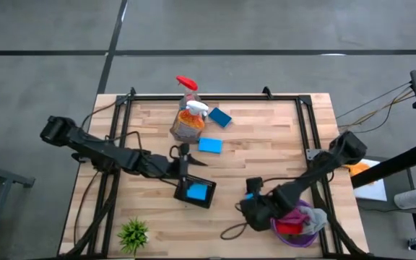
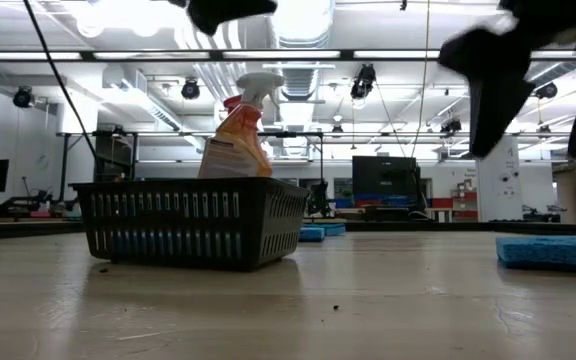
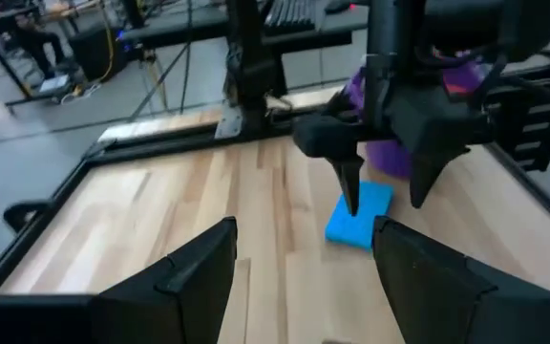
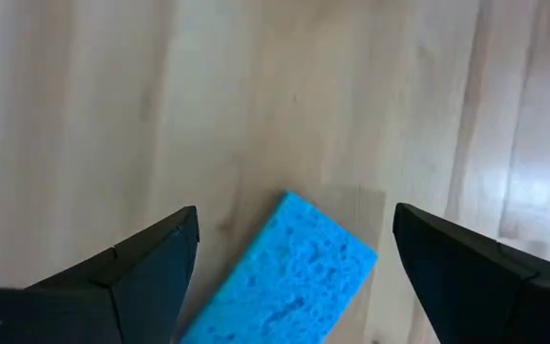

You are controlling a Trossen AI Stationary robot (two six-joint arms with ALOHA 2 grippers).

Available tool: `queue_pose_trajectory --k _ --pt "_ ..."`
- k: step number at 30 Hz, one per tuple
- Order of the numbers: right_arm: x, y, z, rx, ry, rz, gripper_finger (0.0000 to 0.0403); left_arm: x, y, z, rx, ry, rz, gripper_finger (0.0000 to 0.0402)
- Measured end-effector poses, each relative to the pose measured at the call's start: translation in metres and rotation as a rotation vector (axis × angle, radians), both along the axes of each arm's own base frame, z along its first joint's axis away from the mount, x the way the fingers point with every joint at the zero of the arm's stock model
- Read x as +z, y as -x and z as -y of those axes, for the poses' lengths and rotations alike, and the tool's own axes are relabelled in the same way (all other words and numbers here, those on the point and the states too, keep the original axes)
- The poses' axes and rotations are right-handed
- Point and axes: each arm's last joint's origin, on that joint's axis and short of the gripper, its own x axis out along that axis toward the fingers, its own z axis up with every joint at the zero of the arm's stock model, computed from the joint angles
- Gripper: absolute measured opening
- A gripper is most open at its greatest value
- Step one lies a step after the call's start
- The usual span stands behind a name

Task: Pick & Place Kitchen Items
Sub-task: Put the blue sponge into the black bin

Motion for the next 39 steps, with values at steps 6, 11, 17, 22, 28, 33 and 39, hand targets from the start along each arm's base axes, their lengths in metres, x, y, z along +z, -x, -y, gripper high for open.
queue_pose_trajectory --k 6,11,17,22,28,33,39 --pt "-0.026 -0.009 0.014 -0.028 0.034 -0.149 0.0347 -0.012 0.012 -0.004 0.037 0.014 -0.016 0.0245" --pt "-0.031 -0.005 0.02 -0.036 0.051 -0.25 0.0347 -0.012 0.012 -0.004 0.042 0.013 -0.012 0.0245" --pt "-0.029 -0.003 0.019 -0.023 -0.012 -0.289 0.0347 -0.012 0.012 -0.004 0.042 0.013 -0.012 0.0245" --pt "-0.04 -0.004 0.018 -0.047 -0.021 -0.312 0.0347 -0.012 0.011 -0.004 0.042 0.017 -0.005 0.0245" --pt "-0.054 -0.002 0.022 -0.088 0.023 -0.317 0.0345 -0.012 0.011 -0.004 0.041 0.017 -0.004 0.0245" --pt "-0.056 -0.004 0.021 -0.088 0.038 -0.302 0.0288 -0.011 0.011 -0.004 0.041 0.018 0.001 0.0245" --pt "-0.057 -0.006 0.021 -0.068 0.042 -0.275 0.0136 -0.011 0.011 -0.004 0.042 0.018 0.002 0.0245"
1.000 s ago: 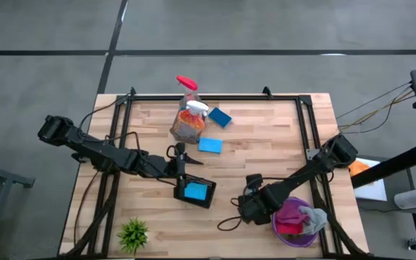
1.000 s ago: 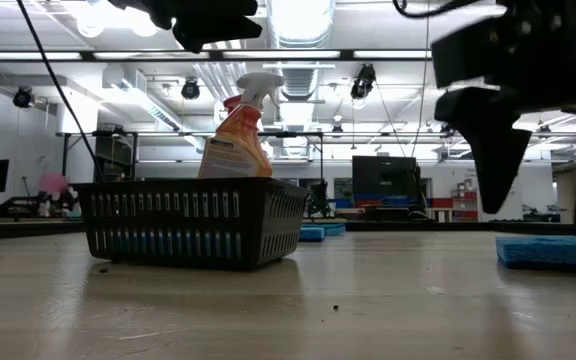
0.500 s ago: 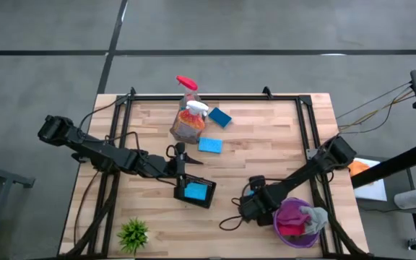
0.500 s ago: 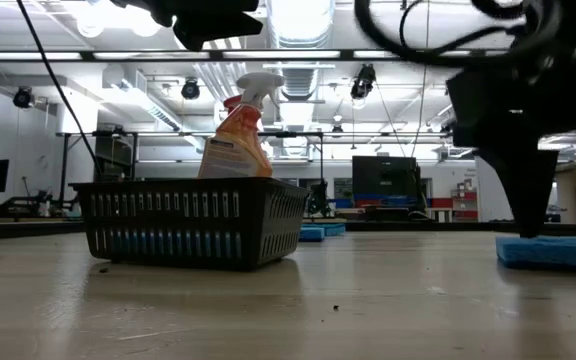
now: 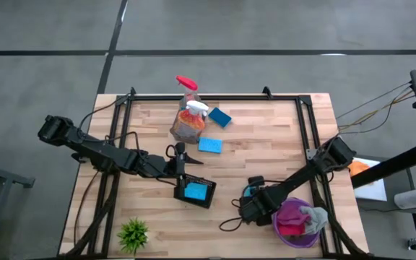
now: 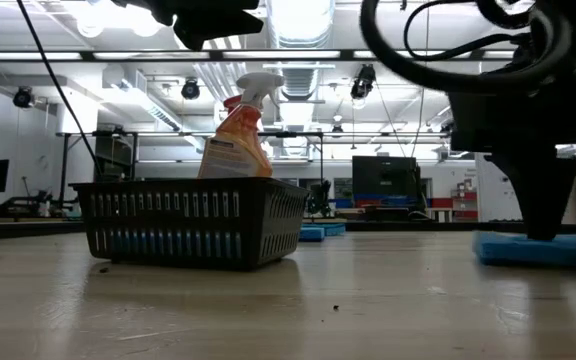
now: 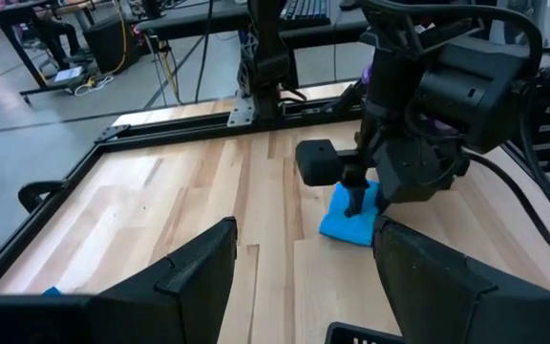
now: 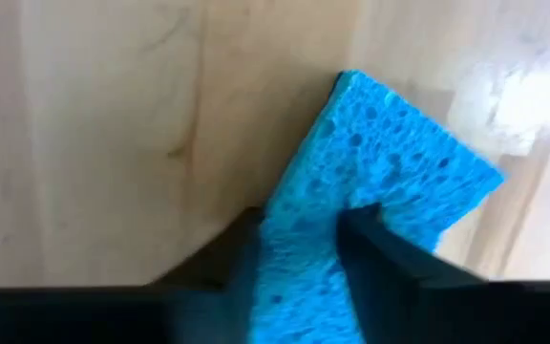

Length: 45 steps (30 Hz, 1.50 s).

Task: Pick & Place Kitchen Items
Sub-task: Put the blue sponge into the black bin

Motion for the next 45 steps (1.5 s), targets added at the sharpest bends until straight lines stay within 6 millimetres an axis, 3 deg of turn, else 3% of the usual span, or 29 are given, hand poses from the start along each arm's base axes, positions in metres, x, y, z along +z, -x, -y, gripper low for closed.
queue_pose_trajectory --k 3,8,17,26,31,36,45 --pt "-0.001 -0.001 0.0 0.016 0.014 0.017 0.0047 0.0 0.0 0.0 0.0 -0.001 -0.001 0.0245" --pt "0.0 -0.004 0.0 0.028 0.057 0.053 0.002 0.0 0.0 0.0 0.0 -0.001 -0.001 0.0245" --pt "0.028 -0.003 -0.012 0.069 0.041 0.147 0.0018 -0.001 0.0 0.0 0.0 -0.004 -0.011 0.0245" --pt "0.081 -0.001 -0.018 0.097 0.031 0.321 0.0018 -0.001 0.001 0.0 -0.002 -0.007 -0.016 0.0245" --pt "0.106 -0.008 -0.021 0.168 0.014 0.471 0.0018 0.009 0.009 0.003 -0.023 -0.006 0.013 0.0245" --pt "0.117 -0.023 -0.021 0.256 -0.02 0.604 0.0018 0.017 0.026 0.004 -0.044 0.006 0.049 0.0245" --pt "0.121 -0.058 0.005 0.278 0.033 0.652 0.0018 0.016 0.059 -0.003 -0.014 0.017 0.1 0.0245"
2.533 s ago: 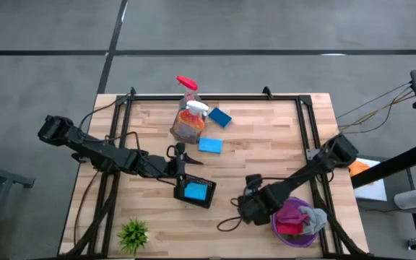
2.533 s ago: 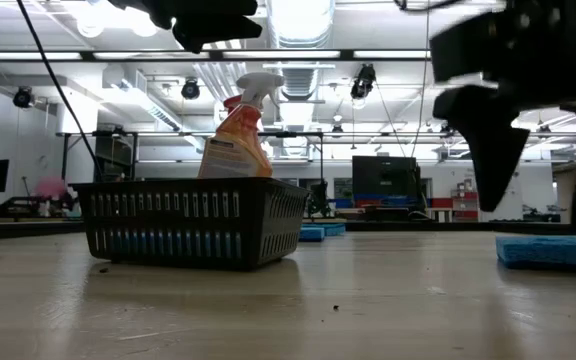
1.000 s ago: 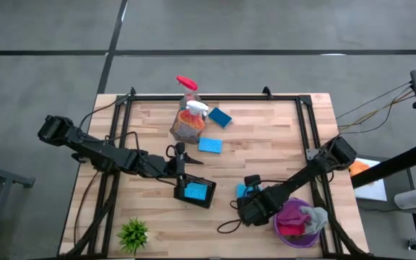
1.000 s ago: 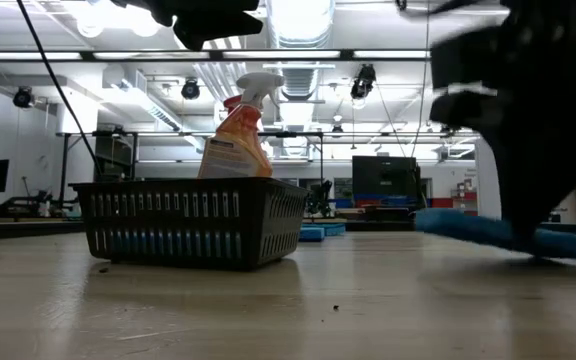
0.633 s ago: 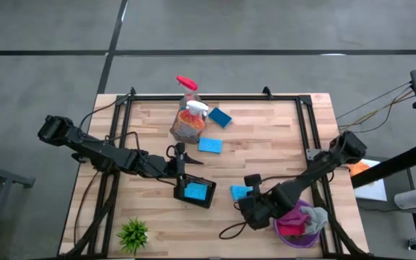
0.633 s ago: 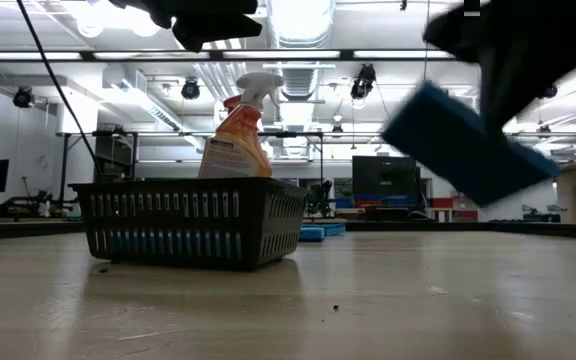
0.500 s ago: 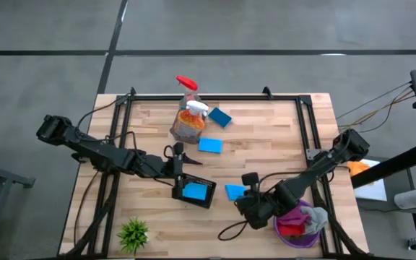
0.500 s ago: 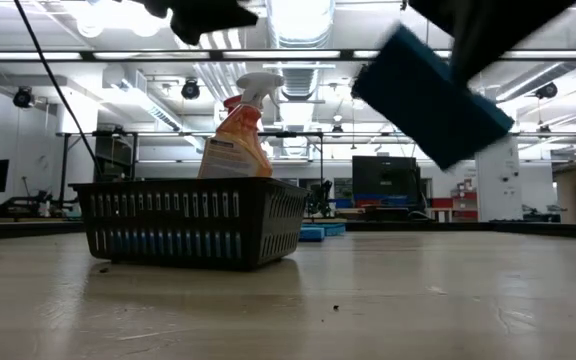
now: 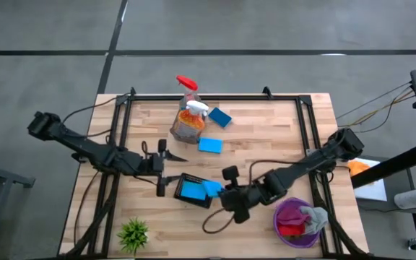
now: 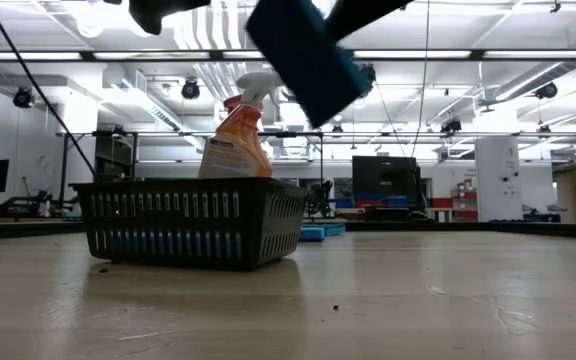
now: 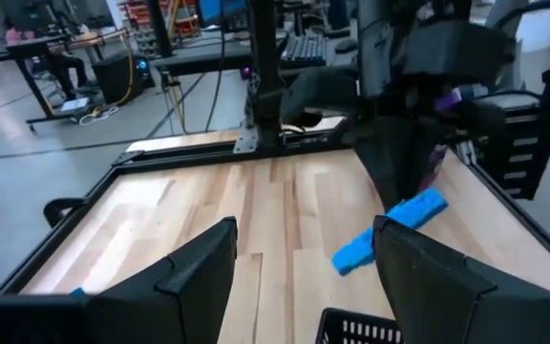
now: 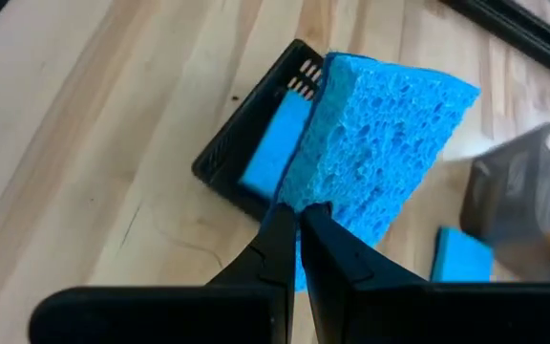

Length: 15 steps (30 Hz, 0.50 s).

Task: Pick & Place Kitchen Items
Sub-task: Put the blue sponge into the black bin

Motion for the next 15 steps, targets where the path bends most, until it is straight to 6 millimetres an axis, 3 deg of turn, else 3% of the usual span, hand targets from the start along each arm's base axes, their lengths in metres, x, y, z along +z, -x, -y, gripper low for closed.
queue_pose_trajectory --k 7,15 --pt "-0.014 -0.032 0.021 0.04 -0.042 0.05 0.0018 -0.007 0.014 -0.006 0.026 0.027 0.015 0.0245" --pt "-0.036 -0.056 0.044 0.016 -0.067 -0.017 0.0018 -0.007 0.016 -0.007 0.038 0.028 0.021 0.0245"
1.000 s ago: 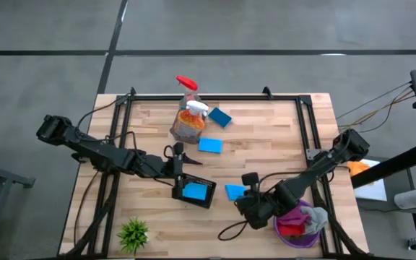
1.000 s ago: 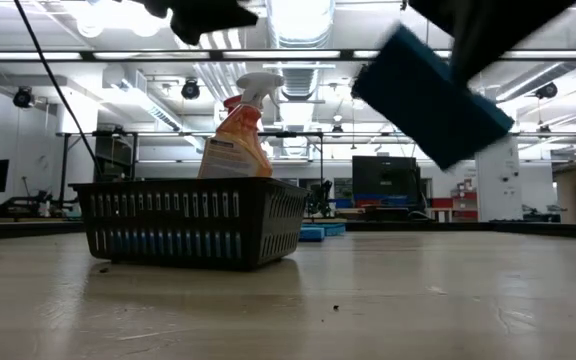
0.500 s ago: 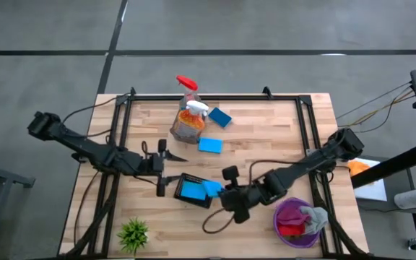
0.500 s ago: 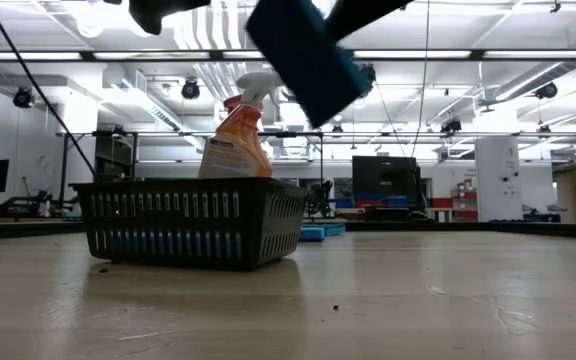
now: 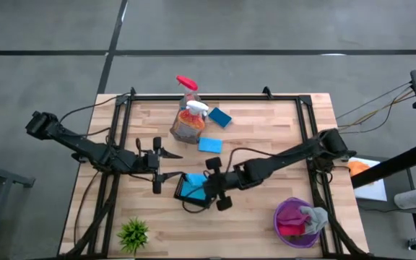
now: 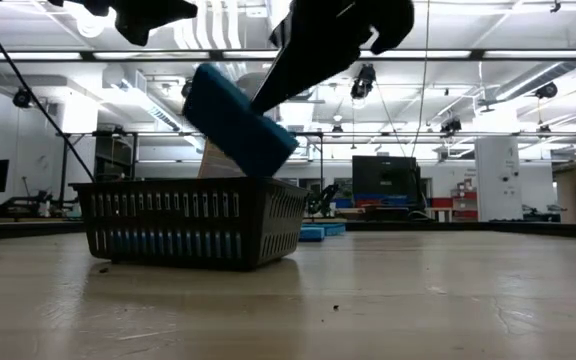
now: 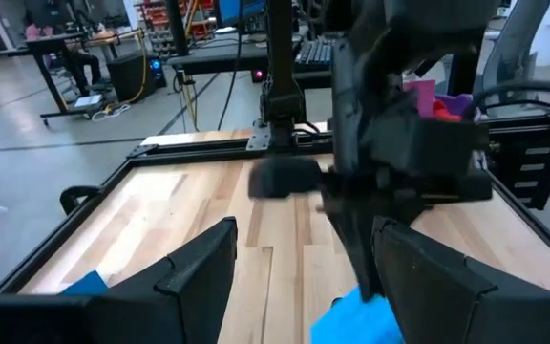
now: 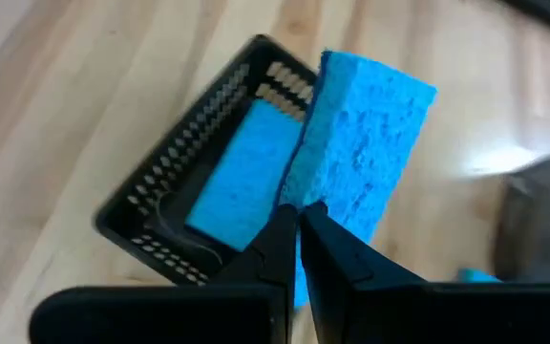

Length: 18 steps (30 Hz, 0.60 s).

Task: Pick & Place Kitchen Items
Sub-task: Put the blue sponge into the black bin

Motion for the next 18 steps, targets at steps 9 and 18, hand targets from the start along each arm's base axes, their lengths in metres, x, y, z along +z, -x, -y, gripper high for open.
queue_pose_trajectory --k 9,18 --pt "-0.022 -0.026 -0.007 0.041 -0.004 -0.084 0.0018 0.0 0.0 0.0 0.0 0.0 0.002 0.0245" --pt "-0.028 -0.043 -0.014 0.064 -0.035 -0.081 0.0018 -0.001 0.001 0.0 -0.002 -0.016 -0.01 0.0245"
